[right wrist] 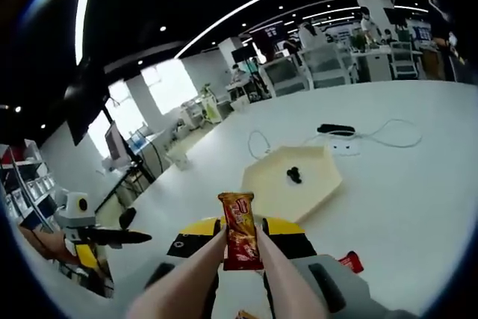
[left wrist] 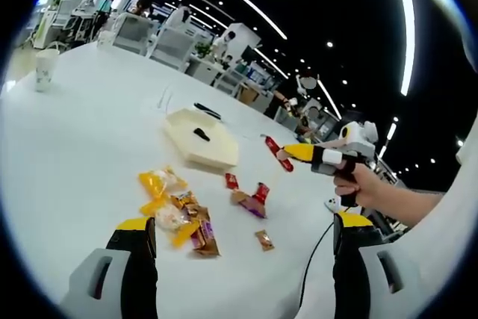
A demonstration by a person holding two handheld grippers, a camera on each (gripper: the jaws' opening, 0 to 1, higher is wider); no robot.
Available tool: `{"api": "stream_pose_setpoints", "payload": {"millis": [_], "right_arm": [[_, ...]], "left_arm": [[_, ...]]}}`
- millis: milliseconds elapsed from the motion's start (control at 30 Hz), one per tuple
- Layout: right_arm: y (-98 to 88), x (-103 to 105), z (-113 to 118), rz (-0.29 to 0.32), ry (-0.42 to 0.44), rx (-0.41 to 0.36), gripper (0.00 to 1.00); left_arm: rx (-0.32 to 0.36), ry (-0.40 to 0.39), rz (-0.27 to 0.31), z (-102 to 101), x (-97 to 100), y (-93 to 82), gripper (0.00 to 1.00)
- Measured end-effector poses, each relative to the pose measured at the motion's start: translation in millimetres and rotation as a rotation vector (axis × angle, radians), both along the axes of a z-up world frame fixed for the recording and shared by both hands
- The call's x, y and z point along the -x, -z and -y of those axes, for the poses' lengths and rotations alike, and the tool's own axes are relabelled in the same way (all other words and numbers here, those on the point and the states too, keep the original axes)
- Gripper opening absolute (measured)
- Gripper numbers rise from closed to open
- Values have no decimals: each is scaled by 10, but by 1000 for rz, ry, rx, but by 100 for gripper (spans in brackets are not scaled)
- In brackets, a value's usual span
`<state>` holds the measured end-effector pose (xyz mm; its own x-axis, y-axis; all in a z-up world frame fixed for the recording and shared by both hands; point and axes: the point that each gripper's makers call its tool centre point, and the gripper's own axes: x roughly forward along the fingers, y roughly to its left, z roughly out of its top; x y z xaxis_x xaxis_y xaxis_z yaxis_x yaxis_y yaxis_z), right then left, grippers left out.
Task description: Place the target food into the container with the food tongs after gripping and lifting it, then release it inside without dropping or visibly crushing the food.
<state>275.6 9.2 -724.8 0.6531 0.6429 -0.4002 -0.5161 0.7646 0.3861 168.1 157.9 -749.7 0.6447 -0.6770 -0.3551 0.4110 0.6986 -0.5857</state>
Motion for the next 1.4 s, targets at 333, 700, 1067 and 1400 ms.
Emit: {"api": "stream_pose_setpoints", "payload": {"millis": [333,700,1067,1400], "right_arm": [[-71,-67,65,13,-16,25,21],[-260,-107,51,51,-32,63,21],[-380,-229,77,78,-22,68,21],[-508,-313,122,86,-19,90,21]], "left_arm": [[9,-18,15,105,35,-46,99],[-14,-5,31,105,193,-78,99],[-21,-15,62,48,260,-178,99],[-18,-26,88,20,281,-251,99]]}}
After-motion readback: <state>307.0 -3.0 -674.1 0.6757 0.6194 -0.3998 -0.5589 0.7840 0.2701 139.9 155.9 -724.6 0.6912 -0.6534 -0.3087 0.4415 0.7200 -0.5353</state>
